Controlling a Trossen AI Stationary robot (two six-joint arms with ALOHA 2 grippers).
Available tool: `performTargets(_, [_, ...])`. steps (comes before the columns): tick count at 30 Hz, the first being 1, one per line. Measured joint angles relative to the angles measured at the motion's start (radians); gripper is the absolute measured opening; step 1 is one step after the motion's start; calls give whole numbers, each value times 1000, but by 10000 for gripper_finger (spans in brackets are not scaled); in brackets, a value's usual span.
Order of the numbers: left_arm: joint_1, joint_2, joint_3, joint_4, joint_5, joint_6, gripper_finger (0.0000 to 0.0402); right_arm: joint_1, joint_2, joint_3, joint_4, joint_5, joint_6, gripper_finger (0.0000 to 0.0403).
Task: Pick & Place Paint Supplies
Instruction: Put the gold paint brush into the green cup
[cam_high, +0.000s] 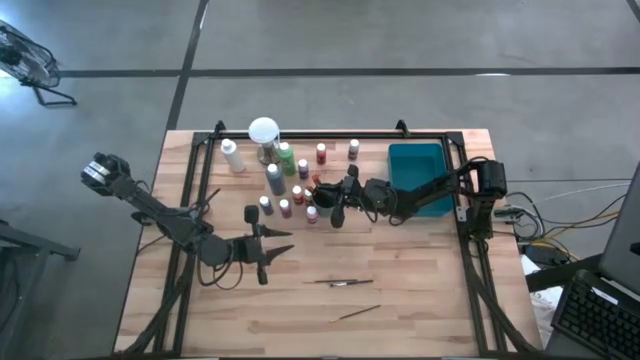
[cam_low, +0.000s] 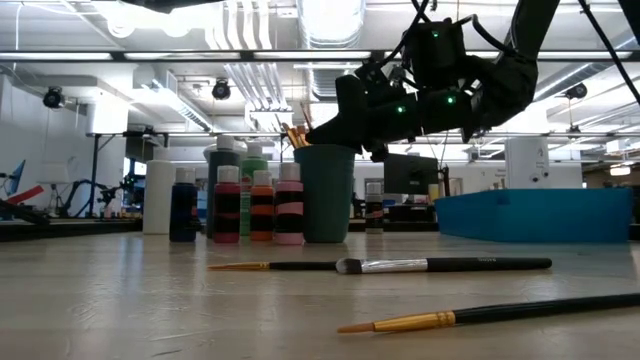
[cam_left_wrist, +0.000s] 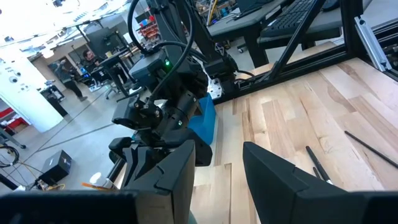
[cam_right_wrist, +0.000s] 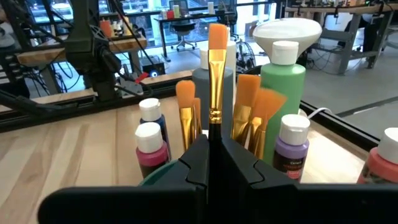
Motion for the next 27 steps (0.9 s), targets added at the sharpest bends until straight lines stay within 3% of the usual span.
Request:
performTargets(6, [0,0,0,0,0,0,142,0,0,1,-1,0,0,17])
performTargets(16, [0,0,0,0,0,-1,142,0,0,12,-8,0,1,88])
performTargets(27, [0,0,0,-25,0,-3,142,2,-71,12,-23,0,-41,121])
